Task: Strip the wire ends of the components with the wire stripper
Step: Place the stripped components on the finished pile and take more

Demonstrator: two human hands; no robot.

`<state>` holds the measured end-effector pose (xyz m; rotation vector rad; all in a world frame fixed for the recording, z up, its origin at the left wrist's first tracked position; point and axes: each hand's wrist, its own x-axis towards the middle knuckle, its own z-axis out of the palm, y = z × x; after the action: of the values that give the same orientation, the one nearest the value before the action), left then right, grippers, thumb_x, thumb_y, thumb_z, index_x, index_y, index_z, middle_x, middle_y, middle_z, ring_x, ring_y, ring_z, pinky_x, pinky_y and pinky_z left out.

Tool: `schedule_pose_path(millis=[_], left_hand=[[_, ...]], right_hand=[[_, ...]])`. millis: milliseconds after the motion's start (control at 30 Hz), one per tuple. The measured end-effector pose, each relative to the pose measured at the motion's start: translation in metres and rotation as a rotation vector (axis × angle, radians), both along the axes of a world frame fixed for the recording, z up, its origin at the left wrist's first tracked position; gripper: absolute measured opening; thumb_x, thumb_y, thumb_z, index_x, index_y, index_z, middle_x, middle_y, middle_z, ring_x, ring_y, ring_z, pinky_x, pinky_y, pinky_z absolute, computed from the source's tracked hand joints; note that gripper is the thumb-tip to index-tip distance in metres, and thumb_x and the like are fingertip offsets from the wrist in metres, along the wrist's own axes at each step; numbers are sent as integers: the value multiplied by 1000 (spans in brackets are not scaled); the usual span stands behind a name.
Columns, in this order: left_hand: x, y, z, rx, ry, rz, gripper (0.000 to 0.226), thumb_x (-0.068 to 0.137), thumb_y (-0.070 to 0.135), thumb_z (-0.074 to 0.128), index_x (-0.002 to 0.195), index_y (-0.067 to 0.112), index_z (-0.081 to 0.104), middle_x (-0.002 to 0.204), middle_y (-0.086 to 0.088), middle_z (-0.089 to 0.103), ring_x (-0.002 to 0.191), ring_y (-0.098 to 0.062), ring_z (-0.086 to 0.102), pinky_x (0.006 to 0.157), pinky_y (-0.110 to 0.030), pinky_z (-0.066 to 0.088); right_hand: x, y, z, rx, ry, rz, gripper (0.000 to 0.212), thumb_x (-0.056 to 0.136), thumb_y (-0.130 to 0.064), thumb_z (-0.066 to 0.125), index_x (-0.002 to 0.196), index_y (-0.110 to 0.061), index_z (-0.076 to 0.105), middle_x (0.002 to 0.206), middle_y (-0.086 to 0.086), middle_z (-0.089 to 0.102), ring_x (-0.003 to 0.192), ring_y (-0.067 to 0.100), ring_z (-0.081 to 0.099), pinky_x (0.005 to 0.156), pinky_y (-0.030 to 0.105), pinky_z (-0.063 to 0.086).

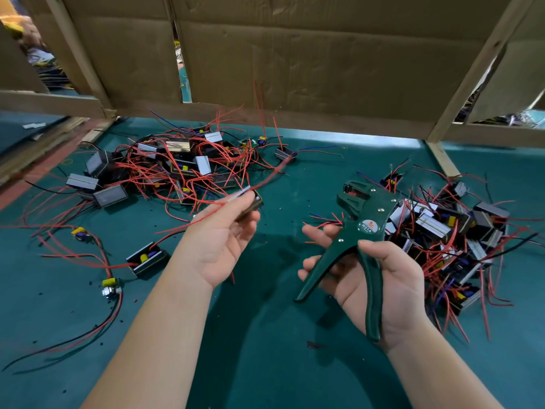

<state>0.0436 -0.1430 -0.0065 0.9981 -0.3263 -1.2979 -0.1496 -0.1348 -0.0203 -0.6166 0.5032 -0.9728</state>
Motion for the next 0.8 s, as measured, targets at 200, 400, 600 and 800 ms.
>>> schedule_pose_path(millis=[200, 400, 600, 800], left_hand=[[-21, 3, -10, 25, -260, -148, 18, 81, 3, 70, 88, 9, 55, 67, -4, 72, 55, -16, 69, 49, -20, 53], [-5, 6, -17, 199, -783, -319, 26, 78, 26, 77, 98, 17, 61, 88, -7, 72, 72, -13, 71, 53, -24, 54], [4, 7, -15, 64, -840, -369, 12, 83, 20, 73, 93, 19, 66, 79, -4, 75, 68, -11, 68, 56, -23, 54], [4, 0, -13, 17, -782, 330, 56, 80, 24, 75, 125, 19, 41, 127, -5, 55, 103, -5, 58, 91, -28, 48]], right_hand=[[5, 4, 5, -101, 12, 28, 95, 47, -25, 88, 132, -1, 54, 83, 27, 63, 72, 42, 63, 73, 53, 55], [5, 3, 4, -92, 6, -5, 89, 49, -21, 85, 131, -1, 55, 81, 27, 62, 73, 39, 65, 73, 51, 56], [5, -1, -1, 9, 51, -31, 65, 61, -16, 60, 123, 2, 56, 93, 16, 70, 68, 35, 66, 68, 48, 58], [7, -2, -1, 32, 123, -42, 57, 65, -12, 58, 119, 6, 57, 122, 18, 64, 67, 35, 65, 66, 49, 58]])
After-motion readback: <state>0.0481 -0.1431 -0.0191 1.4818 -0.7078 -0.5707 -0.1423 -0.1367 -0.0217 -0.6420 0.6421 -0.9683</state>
